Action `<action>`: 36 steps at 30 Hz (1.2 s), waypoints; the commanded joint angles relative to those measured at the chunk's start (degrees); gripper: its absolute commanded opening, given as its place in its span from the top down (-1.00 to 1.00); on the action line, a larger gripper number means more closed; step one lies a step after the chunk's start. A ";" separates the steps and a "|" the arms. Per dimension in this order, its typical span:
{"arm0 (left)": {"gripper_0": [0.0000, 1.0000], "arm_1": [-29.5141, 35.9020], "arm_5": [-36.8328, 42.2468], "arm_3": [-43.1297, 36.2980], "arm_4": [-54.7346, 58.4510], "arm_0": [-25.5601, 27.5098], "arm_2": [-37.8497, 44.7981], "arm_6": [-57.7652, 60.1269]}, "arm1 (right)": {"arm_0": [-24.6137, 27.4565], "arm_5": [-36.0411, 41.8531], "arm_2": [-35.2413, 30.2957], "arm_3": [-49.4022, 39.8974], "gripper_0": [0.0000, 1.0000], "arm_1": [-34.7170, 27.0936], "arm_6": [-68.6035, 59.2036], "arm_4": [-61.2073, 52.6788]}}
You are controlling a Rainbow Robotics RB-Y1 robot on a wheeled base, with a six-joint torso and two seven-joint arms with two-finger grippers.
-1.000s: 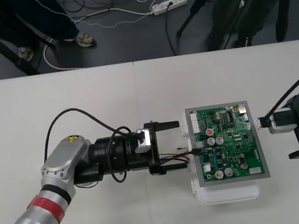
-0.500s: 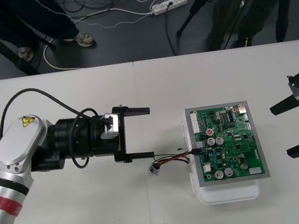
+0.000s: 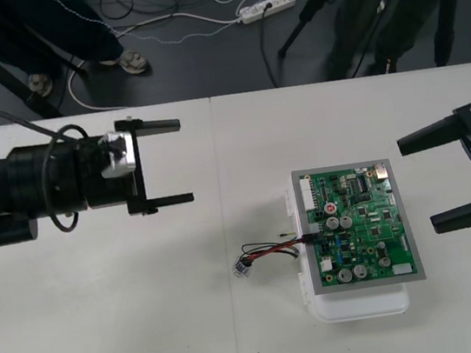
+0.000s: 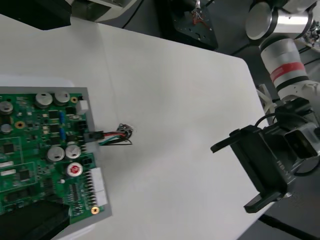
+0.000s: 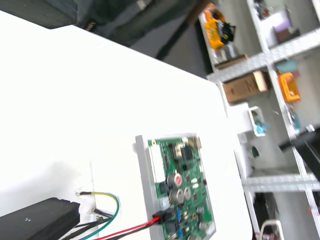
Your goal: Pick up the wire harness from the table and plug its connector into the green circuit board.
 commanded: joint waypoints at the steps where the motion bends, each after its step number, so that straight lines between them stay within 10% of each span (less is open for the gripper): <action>1: -1.00 -0.68 -5.23 -6.19 -1.09 0.52 4.49 9.13 | 0.51 2.39 -3.65 -4.30 -1.00 4.88 0.91 -3.10; 36: -1.00 3.71 -12.79 -13.74 -1.96 -5.28 10.73 22.49 | -3.27 -8.34 -13.23 -7.63 -1.00 24.75 -6.48 -0.11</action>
